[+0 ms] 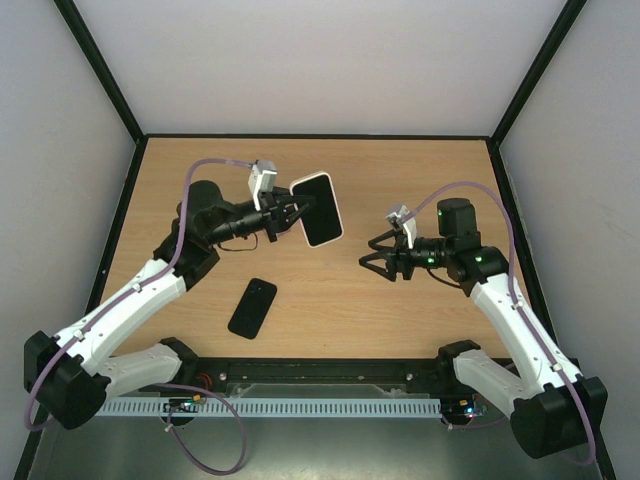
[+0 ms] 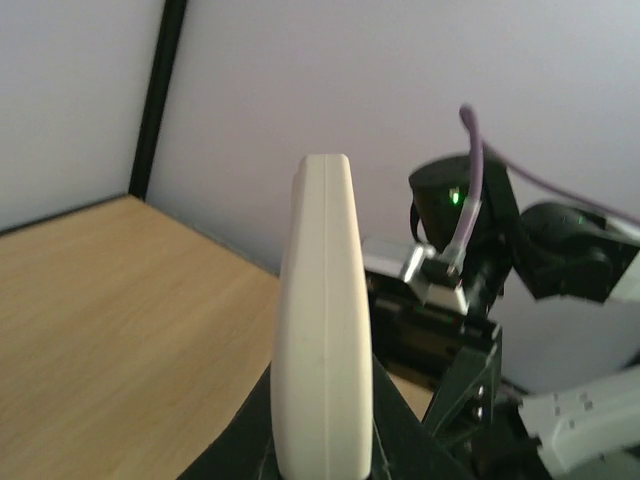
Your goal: Take the phone out of the phone case
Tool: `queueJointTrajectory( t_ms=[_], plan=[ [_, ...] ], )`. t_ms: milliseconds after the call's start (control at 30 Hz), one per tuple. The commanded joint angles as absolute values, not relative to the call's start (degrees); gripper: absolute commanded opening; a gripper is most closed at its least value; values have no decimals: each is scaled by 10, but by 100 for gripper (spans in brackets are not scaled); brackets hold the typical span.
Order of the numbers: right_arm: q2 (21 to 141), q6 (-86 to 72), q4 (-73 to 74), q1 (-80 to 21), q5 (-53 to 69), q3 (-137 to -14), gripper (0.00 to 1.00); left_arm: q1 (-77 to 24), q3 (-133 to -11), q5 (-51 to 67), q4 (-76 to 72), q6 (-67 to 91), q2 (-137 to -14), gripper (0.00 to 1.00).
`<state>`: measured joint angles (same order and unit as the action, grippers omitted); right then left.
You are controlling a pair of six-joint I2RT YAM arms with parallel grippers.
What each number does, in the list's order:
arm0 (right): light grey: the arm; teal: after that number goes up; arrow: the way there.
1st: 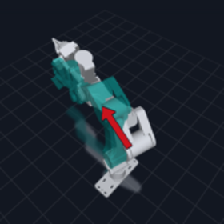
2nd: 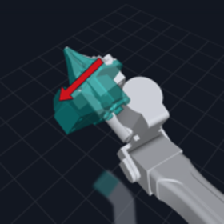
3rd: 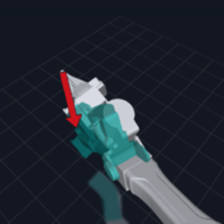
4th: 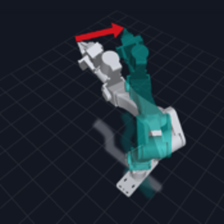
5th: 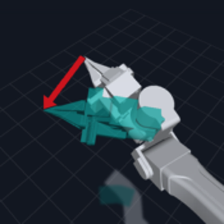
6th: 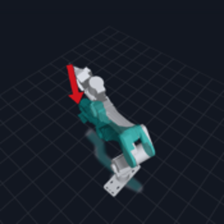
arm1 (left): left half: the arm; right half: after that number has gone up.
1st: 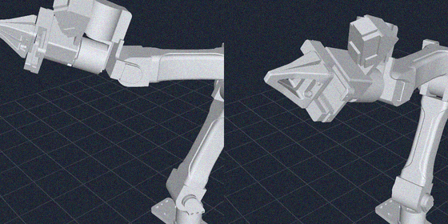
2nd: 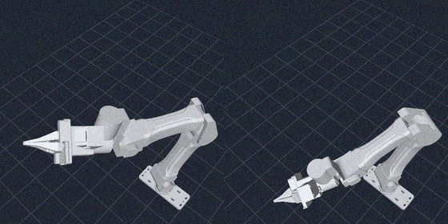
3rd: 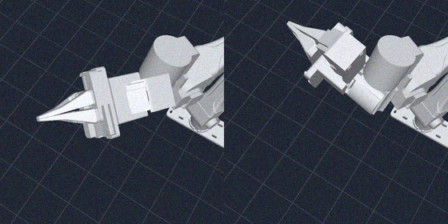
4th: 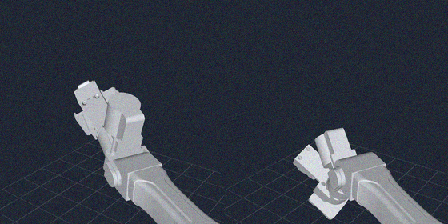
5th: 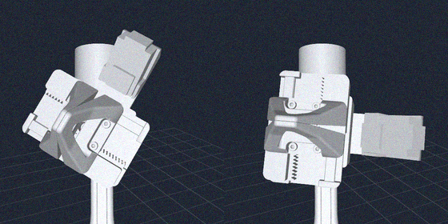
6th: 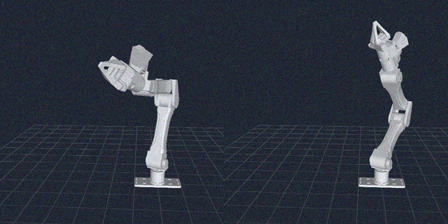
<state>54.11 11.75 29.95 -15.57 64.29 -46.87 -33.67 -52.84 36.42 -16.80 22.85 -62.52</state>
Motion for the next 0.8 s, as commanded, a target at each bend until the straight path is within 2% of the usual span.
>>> queueJointTrajectory(
  t_ms=[0,133,233,333,500,667,767],
  plan=[
    [498,212,339,-156,649,-434,67,-322,-549,445,-72,148,-622,3],
    [476,190,278,-157,661,-389,66,-321,-508,539,-121,176,-620,3],
    [494,216,290,-161,672,-411,65,-322,-488,577,-164,212,-638,3],
    [530,293,351,-186,670,-453,64,-322,-478,585,-192,239,-661,3],
    [585,328,383,-239,706,-481,64,-316,-447,622,-314,328,-691,3],
    [579,340,364,-248,696,-440,64,-305,-434,655,-422,429,-715,3],
    [569,336,361,-250,714,-430,64,-298,-434,639,-403,418,-710,3]
  ],
)
